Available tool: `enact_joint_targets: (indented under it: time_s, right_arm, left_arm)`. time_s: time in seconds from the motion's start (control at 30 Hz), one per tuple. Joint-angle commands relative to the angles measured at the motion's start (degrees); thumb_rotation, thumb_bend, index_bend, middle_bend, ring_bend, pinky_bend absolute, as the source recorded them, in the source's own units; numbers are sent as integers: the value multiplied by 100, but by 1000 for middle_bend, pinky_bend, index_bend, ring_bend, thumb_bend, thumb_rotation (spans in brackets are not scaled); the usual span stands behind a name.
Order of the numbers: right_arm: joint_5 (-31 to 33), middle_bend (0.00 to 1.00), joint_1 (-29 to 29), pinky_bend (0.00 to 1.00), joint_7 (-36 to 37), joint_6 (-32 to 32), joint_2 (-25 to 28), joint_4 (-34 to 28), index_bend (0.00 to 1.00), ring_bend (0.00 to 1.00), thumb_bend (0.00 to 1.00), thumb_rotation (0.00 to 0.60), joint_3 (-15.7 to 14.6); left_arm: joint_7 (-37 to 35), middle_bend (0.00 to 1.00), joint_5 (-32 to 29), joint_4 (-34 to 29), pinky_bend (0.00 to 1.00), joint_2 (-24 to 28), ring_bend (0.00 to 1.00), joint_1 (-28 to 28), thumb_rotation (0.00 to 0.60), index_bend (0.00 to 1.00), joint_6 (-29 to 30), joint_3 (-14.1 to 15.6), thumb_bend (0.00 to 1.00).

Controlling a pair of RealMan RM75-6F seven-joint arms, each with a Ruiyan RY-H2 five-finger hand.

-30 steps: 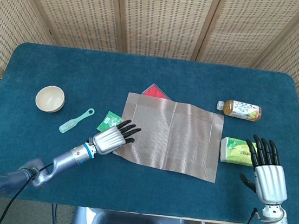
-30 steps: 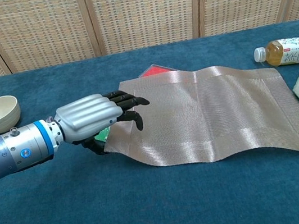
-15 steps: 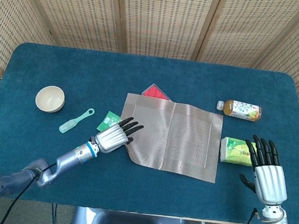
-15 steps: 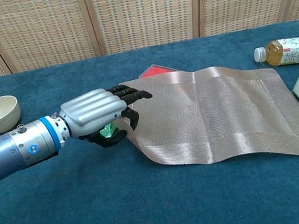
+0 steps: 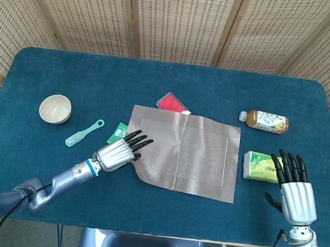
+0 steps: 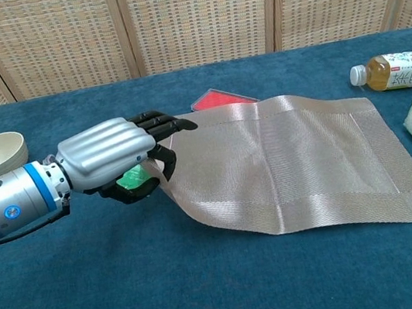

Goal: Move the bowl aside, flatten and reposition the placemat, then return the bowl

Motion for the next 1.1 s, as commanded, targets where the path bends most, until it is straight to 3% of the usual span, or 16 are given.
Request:
enact_joint_targets:
  time_s: [0.03, 0.27, 0.47, 1.1]
  right_arm:
    - [-6, 0, -4, 0, -10, 1, 4, -13, 10, 0, 0, 600, -2]
    - [-26, 0, -11, 0, -71, -19, 6, -48, 13, 0, 0, 600, -16]
    - [-21, 0, -14, 0, -72, -42, 17, -67, 14, 0, 0, 600, -13]
    - [-75, 0, -31, 0, -57, -15, 63, -137, 14, 0, 0, 600, -11]
  left_arm:
    - [332, 0, 66, -457, 0, 325, 0, 134, 600, 808, 67, 149, 569]
    - [842, 0, 281, -1516, 0, 1110, 0, 507, 600, 809, 314, 597, 569]
    - [803, 0, 482, -1947, 0, 1421, 0, 648, 600, 811, 351, 850, 570]
    - [907, 0, 780, -2030, 0, 1809, 0, 1074, 600, 812, 528, 1150, 571]
